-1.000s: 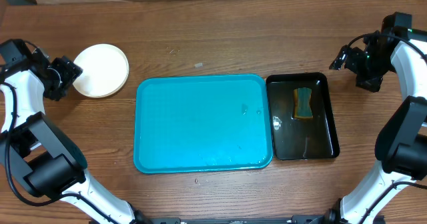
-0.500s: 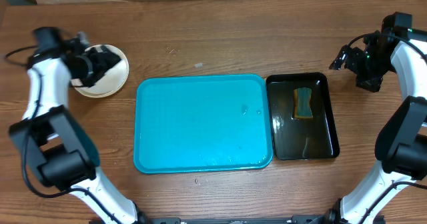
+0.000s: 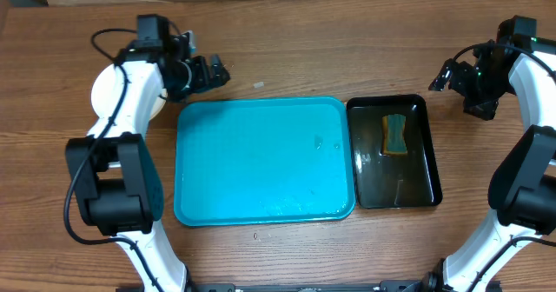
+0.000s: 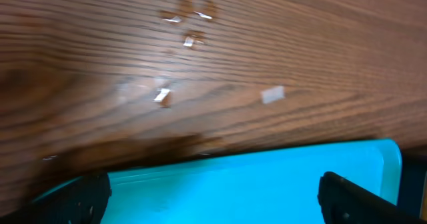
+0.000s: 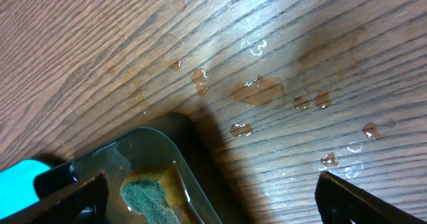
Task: Clean dirty plates on tray and stack at the side
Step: 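Lift the left gripper away from the stack toward the tray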
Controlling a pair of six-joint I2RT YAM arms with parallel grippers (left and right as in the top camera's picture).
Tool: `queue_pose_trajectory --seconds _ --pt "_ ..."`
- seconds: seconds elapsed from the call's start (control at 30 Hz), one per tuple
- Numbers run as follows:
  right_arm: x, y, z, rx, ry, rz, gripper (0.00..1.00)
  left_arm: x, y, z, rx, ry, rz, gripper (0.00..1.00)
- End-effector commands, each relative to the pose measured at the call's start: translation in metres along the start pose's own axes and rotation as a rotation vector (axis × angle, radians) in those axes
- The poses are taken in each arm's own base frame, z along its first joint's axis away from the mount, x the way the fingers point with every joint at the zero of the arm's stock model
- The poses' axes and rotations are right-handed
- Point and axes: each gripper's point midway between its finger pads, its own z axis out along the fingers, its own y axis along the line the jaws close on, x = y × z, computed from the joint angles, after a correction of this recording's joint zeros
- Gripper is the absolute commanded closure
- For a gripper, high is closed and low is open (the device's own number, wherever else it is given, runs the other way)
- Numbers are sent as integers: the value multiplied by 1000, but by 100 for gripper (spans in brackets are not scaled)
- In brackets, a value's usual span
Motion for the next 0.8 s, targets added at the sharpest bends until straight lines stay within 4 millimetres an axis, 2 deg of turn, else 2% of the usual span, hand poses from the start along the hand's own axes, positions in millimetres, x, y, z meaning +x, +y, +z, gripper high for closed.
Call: queue_pose_trajectory --seconds 0.0,0.2,0.77 --pt "-8 8 -17 -11 -52 -22 0 0 -14 3 -1 0 52 0" --pt "-8 8 -17 -11 -52 -22 0 4 -24 6 6 11 73 0" --pt "-8 8 -17 -11 -52 -22 0 4 -25 6 6 11 73 0"
